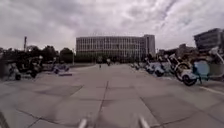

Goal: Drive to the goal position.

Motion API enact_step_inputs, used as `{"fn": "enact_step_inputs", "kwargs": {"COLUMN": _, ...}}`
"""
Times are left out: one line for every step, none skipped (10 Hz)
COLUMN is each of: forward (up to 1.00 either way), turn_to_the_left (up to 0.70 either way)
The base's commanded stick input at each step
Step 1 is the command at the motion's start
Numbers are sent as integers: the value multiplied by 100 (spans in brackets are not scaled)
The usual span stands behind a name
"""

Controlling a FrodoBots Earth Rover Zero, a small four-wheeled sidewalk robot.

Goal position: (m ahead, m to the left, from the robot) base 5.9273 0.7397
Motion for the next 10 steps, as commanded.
{"fn": "enact_step_inputs", "kwargs": {"forward": 70, "turn_to_the_left": 0}}
{"fn": "enact_step_inputs", "kwargs": {"forward": 70, "turn_to_the_left": 0}}
{"fn": "enact_step_inputs", "kwargs": {"forward": 70, "turn_to_the_left": 0}}
{"fn": "enact_step_inputs", "kwargs": {"forward": 70, "turn_to_the_left": 0}}
{"fn": "enact_step_inputs", "kwargs": {"forward": 70, "turn_to_the_left": 0}}
{"fn": "enact_step_inputs", "kwargs": {"forward": 70, "turn_to_the_left": 0}}
{"fn": "enact_step_inputs", "kwargs": {"forward": 70, "turn_to_the_left": 0}}
{"fn": "enact_step_inputs", "kwargs": {"forward": 70, "turn_to_the_left": 0}}
{"fn": "enact_step_inputs", "kwargs": {"forward": 70, "turn_to_the_left": 0}}
{"fn": "enact_step_inputs", "kwargs": {"forward": 70, "turn_to_the_left": 0}}
